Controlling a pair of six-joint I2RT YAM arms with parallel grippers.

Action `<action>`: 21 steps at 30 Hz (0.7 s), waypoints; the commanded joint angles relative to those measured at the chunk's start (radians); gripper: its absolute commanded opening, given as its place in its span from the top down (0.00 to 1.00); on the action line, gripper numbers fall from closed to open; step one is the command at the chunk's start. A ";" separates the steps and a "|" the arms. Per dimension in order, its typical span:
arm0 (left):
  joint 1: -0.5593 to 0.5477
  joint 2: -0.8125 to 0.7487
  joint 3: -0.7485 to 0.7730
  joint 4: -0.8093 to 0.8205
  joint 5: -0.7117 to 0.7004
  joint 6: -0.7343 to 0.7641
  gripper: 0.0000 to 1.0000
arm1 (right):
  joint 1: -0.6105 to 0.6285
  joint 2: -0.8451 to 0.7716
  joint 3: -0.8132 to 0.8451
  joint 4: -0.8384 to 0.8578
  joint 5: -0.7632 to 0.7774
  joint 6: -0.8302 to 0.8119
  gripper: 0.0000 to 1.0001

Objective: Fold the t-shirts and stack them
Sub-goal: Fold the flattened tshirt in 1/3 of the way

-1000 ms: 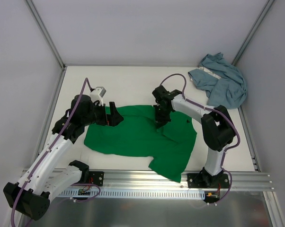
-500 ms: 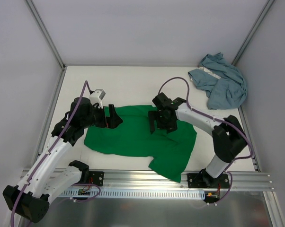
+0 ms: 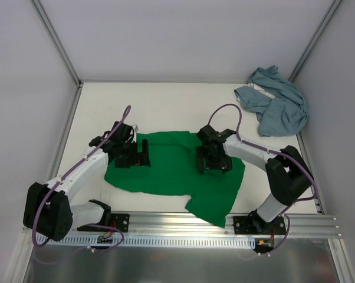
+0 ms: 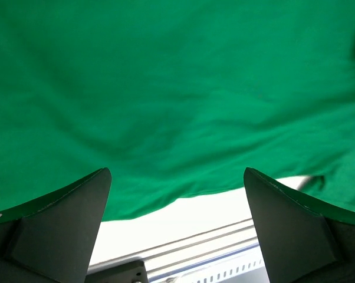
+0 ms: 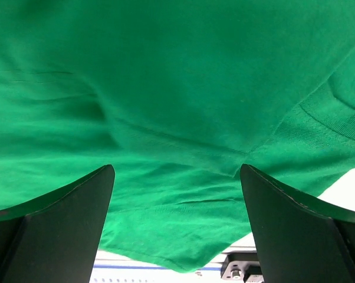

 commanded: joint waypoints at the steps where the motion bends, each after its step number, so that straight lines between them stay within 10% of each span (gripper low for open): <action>1: -0.007 0.029 -0.010 -0.043 -0.102 -0.072 0.01 | -0.011 -0.008 -0.042 0.029 0.042 0.034 0.07; 21: -0.007 0.626 0.174 0.034 -0.090 -0.164 0.01 | -0.175 0.175 0.019 0.153 -0.096 -0.025 0.08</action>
